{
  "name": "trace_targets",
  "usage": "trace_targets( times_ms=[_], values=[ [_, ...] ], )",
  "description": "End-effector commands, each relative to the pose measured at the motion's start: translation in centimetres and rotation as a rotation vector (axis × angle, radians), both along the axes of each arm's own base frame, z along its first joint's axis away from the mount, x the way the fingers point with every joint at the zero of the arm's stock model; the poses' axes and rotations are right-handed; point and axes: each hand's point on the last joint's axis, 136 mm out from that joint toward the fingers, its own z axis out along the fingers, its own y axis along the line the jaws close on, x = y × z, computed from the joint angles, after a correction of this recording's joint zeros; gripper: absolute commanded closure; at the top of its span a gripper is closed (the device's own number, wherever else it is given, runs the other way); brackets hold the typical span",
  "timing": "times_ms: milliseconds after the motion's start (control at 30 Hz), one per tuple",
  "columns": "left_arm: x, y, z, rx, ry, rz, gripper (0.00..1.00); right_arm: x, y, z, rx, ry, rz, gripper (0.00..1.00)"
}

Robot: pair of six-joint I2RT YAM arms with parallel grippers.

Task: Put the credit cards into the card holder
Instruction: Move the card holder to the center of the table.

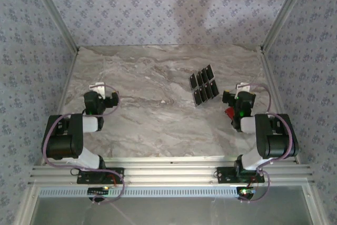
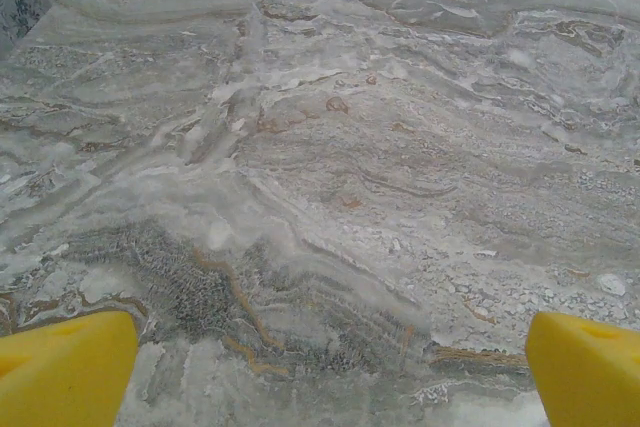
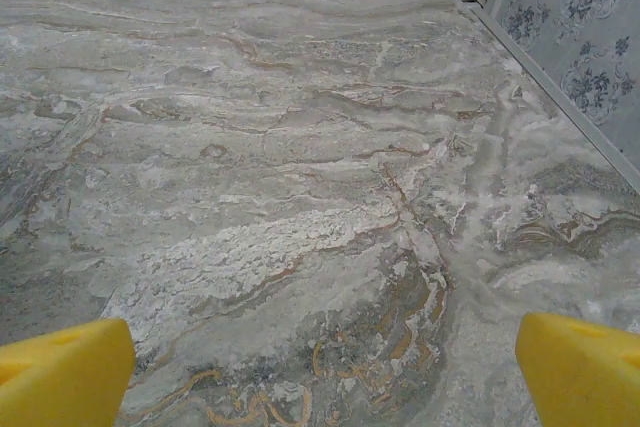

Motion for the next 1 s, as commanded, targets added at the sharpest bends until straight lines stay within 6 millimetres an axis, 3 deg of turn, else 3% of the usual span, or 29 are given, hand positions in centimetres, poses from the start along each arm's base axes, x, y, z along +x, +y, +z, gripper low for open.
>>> trace_targets(
  times_ms=[0, 667, 967],
  values=[
    [0.5, -0.1, 0.4, -0.011, -0.012, -0.005, 0.0, 0.1, 0.0, 0.3, -0.006, -0.014, -0.005, 0.0],
    [0.3, -0.5, 0.6, -0.021, -0.027, -0.041, 0.0, 0.1, 0.0, 0.2, 0.01, -0.011, 0.005, 0.0],
    [0.0, -0.6, 2.3, -0.028, -0.013, -0.044, 0.0, -0.4, -0.5, 1.4, 0.012, -0.03, -0.02, 0.0]
  ],
)
